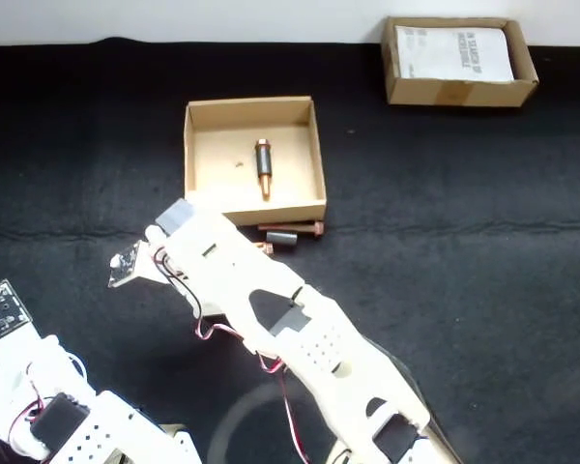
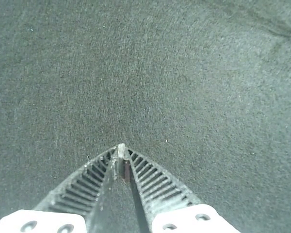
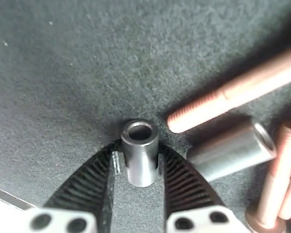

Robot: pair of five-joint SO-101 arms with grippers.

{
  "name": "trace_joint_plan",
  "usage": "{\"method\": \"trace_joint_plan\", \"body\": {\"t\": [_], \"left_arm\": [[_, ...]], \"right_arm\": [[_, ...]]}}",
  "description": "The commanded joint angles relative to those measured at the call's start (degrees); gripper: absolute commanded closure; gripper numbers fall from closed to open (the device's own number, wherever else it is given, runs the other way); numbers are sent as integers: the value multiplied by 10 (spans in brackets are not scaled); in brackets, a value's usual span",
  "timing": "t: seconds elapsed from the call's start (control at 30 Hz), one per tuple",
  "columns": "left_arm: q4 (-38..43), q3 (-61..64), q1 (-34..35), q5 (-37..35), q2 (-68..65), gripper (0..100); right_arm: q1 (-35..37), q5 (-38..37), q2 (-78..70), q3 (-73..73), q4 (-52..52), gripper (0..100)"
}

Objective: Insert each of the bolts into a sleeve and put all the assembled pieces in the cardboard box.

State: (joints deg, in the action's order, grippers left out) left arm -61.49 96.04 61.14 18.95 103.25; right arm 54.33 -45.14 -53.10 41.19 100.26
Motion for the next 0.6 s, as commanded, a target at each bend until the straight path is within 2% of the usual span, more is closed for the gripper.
{"method": "trace_joint_plan", "body": {"t": [0.0,0.27,0.57], "left_arm": [[10,11,-16,4,7,991],[7,11,-32,4,5,991],[6,11,-34,4,5,991]], "right_arm": [[-17,-3,6,44,7,990],[-54,0,132,80,7,990],[-90,64,278,84,7,990]]}}
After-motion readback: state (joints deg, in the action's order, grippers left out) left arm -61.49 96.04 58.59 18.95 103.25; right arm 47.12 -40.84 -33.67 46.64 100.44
